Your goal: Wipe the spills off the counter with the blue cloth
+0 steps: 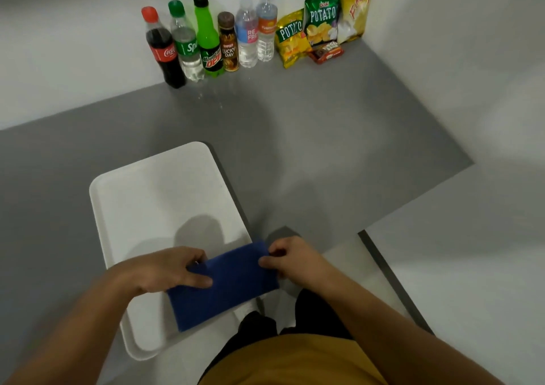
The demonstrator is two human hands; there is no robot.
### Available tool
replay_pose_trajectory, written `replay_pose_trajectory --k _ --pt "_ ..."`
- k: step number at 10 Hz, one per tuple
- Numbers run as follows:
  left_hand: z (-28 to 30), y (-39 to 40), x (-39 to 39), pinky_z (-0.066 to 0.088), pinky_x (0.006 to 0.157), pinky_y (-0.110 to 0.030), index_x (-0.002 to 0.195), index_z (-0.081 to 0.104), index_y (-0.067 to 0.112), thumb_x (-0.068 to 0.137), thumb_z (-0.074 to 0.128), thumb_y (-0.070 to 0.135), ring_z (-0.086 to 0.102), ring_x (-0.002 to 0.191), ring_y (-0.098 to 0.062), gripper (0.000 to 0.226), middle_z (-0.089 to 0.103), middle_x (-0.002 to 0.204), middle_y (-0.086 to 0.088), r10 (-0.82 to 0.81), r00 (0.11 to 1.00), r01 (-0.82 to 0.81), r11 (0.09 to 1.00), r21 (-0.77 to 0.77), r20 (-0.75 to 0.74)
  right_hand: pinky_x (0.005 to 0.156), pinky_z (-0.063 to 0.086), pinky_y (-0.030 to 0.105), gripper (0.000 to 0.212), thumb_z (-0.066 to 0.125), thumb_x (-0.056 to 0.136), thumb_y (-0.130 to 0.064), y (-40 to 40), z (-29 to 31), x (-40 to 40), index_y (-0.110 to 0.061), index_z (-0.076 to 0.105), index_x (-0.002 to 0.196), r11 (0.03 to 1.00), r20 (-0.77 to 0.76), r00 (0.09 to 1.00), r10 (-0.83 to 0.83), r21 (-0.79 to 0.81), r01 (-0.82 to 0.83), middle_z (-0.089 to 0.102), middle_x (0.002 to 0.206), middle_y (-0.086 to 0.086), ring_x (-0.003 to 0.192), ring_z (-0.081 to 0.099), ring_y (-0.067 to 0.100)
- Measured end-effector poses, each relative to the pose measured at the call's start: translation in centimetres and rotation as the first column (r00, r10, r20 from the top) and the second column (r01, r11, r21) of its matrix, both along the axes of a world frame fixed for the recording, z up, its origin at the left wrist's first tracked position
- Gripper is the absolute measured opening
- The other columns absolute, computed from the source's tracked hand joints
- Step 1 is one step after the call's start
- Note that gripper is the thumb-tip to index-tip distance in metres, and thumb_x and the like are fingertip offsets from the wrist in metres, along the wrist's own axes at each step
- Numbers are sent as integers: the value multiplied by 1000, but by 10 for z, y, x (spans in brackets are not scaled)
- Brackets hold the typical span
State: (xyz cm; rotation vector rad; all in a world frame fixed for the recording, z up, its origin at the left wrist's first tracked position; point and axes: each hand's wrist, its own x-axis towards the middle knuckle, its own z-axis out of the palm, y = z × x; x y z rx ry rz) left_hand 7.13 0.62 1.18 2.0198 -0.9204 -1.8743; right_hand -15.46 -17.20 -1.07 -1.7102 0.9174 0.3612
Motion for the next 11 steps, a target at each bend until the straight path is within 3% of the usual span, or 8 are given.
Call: replay_pose_trajectory --k 1,3,4,6,8,9,10,11 --pt "-3 6 4 58 76 -25 107 64 21 86 77 43 72 90 -13 33 74 101 4 -81 996 81 997 15 35 68 54 25 20 72 90 -37 14 -2 3 -17 70 90 998 -30 999 34 -50 -36 71 84 3 75 68 15" --pt "-10 9 10 47 65 -19 94 61 23 84 77 44 65 76 -7 28 69 87 9 -229 963 223 973 54 146 74 55 34 17 66 92 -39 30 -4 12 -22 67 91 957 -67 991 118 -258 -131 68 83 -3 77 64 13" --pt "-13 8 12 45 65 -20 92 62 23 83 77 43 64 75 -6 26 68 84 10 -267 946 257 964 75 185 67 50 27 17 64 95 -40 32 -2 16 -24 63 90 919 -75 980 184 -341 -199 65 82 -7 76 62 12" --pt "-16 1 14 47 69 -22 87 66 28 81 76 48 65 80 -8 23 68 85 11 -411 864 385 912 143 292 86 55 41 18 61 97 -38 33 1 20 -21 63 102 871 -111 960 256 -404 -279 68 100 2 90 64 22" --pt "-12 -7 20 46 57 -12 104 73 18 81 78 49 66 82 -10 39 71 99 2 -468 814 392 880 267 343 84 53 42 19 64 94 -39 32 2 20 -21 60 100 852 -105 958 267 -438 -286 64 104 2 93 61 23" --pt "-9 -14 21 47 53 -12 105 73 14 80 79 47 62 67 -7 41 71 97 -1 -479 798 378 870 316 365 82 52 40 18 63 94 -39 30 1 21 -24 56 95 855 -95 959 267 -436 -281 61 102 0 90 58 20" --pt "-2 -23 17 46 54 -15 90 64 16 80 80 47 58 65 -8 36 62 83 4 -498 759 355 857 374 420 77 51 38 22 65 93 -41 30 4 21 -24 52 88 853 -80 961 265 -446 -272 59 96 -2 85 56 20" --pt "9 -38 13 44 65 -19 86 57 22 85 73 52 61 78 -10 34 60 82 7 -440 706 346 898 272 555 71 49 33 26 59 95 -49 22 7 23 -23 56 89 872 -31 976 215 -444 -206 61 91 -3 80 57 17"
